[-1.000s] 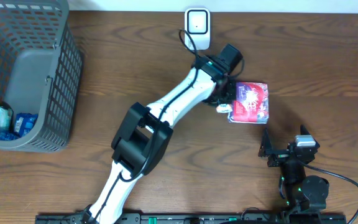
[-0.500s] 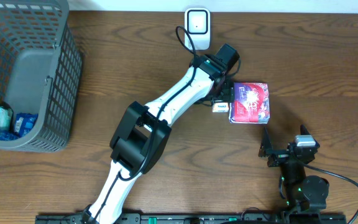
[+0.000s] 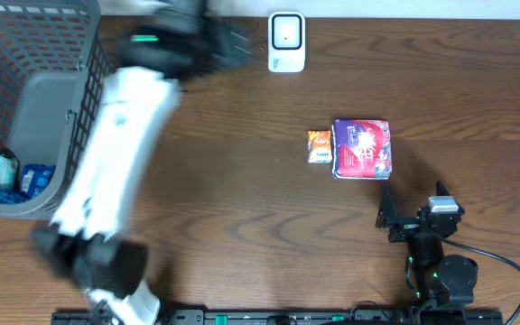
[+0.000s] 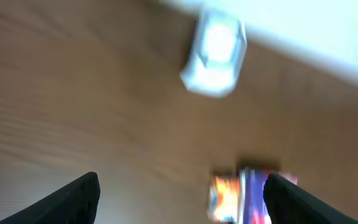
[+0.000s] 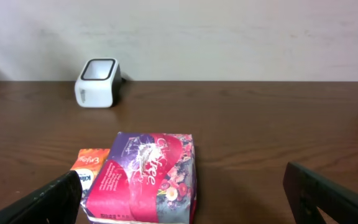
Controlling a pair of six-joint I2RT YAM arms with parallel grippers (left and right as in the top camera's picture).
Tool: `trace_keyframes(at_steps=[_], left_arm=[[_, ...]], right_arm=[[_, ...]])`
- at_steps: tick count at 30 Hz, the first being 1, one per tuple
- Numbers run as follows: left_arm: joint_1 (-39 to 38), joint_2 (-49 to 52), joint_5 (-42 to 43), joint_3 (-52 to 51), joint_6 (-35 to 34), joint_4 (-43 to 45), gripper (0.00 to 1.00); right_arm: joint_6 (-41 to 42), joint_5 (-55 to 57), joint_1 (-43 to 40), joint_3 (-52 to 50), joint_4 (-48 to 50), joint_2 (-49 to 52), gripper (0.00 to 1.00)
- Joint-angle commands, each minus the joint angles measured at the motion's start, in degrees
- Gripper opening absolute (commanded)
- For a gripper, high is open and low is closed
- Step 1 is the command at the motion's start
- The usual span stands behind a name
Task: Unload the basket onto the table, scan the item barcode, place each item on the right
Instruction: 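Carry the orange pack past the scanner and place it beside the purple pack, then reach the left gripper into the basket and grasp the blue snack packs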
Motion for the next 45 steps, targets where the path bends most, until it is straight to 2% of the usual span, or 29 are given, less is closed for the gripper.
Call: trace_keyframes(at_steps=[1, 5, 7, 9, 16, 26, 31, 37, 45], left_arm=[[8.2, -4.8, -4.2, 0.7, 3.7, -0.9, 0.84], [17.9, -7.3, -19.8, 0.6, 16.2, -1.7, 0.84], [21.4, -7.1, -26.3, 0.5, 16.9, -2.2, 0.84], [25.1, -6.7, -28.9, -0.3, 16.9, -3.1, 0.84], [33.2, -2.4, -29.5, -5.3, 16.6, -7.1, 0.84], [38.9, 5.2, -29.8, -16.3, 16.9, -6.8, 0.84], [42.2, 8.7, -29.4, -18.2, 16.9, -7.3, 0.84], [43.9, 11.7, -25.7, -19.2, 16.9, -8.0, 0.83], [43.9, 14.1, -25.5, -22.5, 16.9, -7.8, 0.81]], right_arm=[[-0.4, 0.3, -0.5, -0.1, -0.2, -0.3, 0.99], [-0.4, 0.3, -0.5, -0.1, -0.2, -0.3, 0.99], [-0.4, 0.3, -0.5, -0.1, -0.2, -0.3, 0.99], [-0.4, 0.3, -0.5, -0.1, -0.2, -0.3, 0.99], [-0.4, 0.3, -0.5, -0.1, -0.2, -0.3, 0.99], [-0.4, 0.3, -0.5, -0.1, -0.2, -0.3, 0.99], [-0.4, 0.3, -0.5, -0.1, -0.2, -0.3, 0.99], [-0.4, 0.3, -0.5, -0.1, -0.2, -0.3, 0.99], [-0.4, 0.3, -0.5, -0.1, -0.2, -0.3, 0.99]])
